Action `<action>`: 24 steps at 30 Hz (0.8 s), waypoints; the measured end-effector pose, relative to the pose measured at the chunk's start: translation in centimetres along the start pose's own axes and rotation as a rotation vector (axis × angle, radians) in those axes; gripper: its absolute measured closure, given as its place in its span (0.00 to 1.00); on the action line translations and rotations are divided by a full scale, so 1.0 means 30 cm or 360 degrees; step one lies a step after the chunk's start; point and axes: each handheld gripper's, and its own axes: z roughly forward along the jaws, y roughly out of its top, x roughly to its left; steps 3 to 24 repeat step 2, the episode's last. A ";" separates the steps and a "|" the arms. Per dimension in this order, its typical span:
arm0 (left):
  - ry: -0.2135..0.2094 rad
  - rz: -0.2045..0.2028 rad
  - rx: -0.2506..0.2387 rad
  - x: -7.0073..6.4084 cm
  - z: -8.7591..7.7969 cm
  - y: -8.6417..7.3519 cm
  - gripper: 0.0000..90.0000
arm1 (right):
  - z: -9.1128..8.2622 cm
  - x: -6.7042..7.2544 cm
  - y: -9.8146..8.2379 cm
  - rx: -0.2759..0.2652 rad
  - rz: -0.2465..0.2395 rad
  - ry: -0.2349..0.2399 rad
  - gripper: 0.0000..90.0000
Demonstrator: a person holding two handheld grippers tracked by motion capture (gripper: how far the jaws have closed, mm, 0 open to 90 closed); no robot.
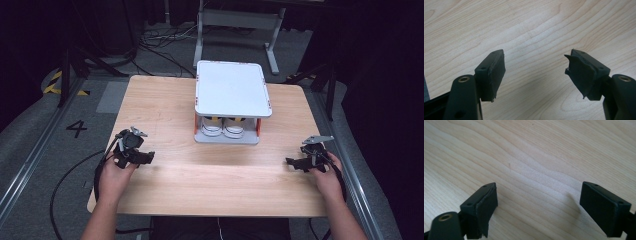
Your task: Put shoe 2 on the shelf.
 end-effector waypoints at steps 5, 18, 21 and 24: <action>-0.0009 -0.0005 0.0002 -0.002 0.002 -0.001 0.33 | 0.002 0.001 0.002 -0.0007 0.0001 0.0008 0.16; -0.0009 -0.0005 0.0002 -0.002 0.002 -0.001 0.33 | 0.002 0.001 0.002 -0.0007 0.0001 0.0008 0.16; -0.0009 -0.0005 0.0002 -0.002 0.002 -0.001 0.33 | 0.002 0.001 0.002 -0.0007 0.0001 0.0008 0.16; -0.0009 -0.0005 0.0002 -0.002 0.002 -0.001 0.33 | 0.002 0.001 0.002 -0.0007 0.0001 0.0008 0.16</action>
